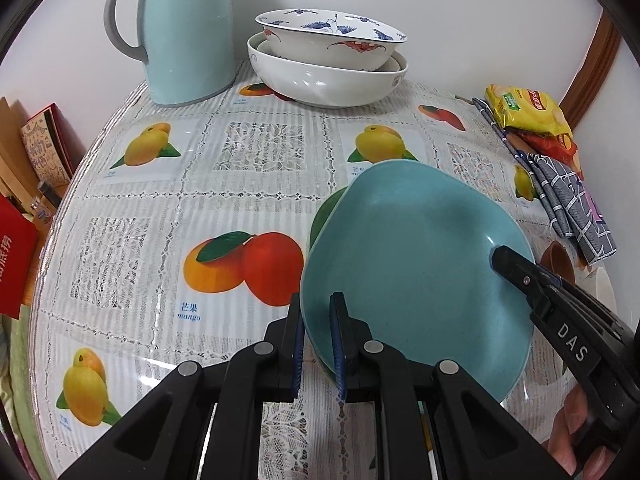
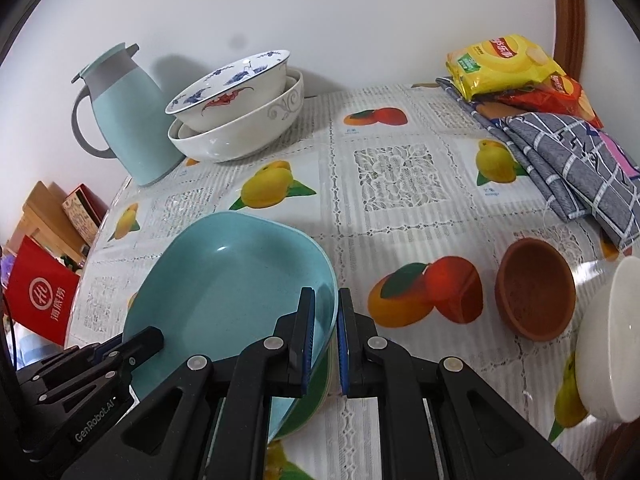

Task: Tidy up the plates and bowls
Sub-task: 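Lower the blue plate onto the green plate and open both grippers, then move both grippers toward the two small brown clay bowls, then close the left gripper on one brown bowl rim while the right gripper grasps the other, then carry the brown bowl in the right gripper over the white bowl while the left gripper holds its bowl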

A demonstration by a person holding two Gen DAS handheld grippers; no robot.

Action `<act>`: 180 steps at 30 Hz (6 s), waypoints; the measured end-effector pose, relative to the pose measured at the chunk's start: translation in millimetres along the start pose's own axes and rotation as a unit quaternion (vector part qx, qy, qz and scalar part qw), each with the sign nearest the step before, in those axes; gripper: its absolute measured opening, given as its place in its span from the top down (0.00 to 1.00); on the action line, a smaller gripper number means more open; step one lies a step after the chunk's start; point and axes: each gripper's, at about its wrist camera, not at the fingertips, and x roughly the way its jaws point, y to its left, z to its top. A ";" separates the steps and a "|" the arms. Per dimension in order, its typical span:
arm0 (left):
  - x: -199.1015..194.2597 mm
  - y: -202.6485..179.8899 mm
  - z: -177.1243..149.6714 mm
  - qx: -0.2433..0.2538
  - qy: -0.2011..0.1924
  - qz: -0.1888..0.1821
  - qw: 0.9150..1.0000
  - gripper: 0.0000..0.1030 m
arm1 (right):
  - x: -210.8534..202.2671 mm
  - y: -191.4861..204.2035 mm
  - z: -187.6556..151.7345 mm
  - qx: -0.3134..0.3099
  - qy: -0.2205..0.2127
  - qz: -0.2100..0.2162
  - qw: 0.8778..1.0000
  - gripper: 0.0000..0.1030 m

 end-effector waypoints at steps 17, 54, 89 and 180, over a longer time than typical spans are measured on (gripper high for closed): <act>-1.7 3.8 -5.8 0.021 0.007 -0.021 1.000 0.83 | 23.7 8.9 19.9 -0.033 0.013 0.012 0.999 0.84; -100.8 -76.0 -52.3 0.078 -0.057 -0.023 0.995 0.58 | -154.7 -129.2 -55.6 0.075 -0.088 -0.084 0.990 0.45; -79.8 -206.1 -61.6 0.128 -0.071 -0.036 0.989 0.55 | -194.4 -256.1 -112.5 0.127 -0.094 -0.096 0.983 0.24; -34.4 -194.7 -32.4 0.119 -0.005 -0.108 0.987 0.91 | -173.2 -244.5 -148.1 0.176 -0.078 -0.073 0.979 0.90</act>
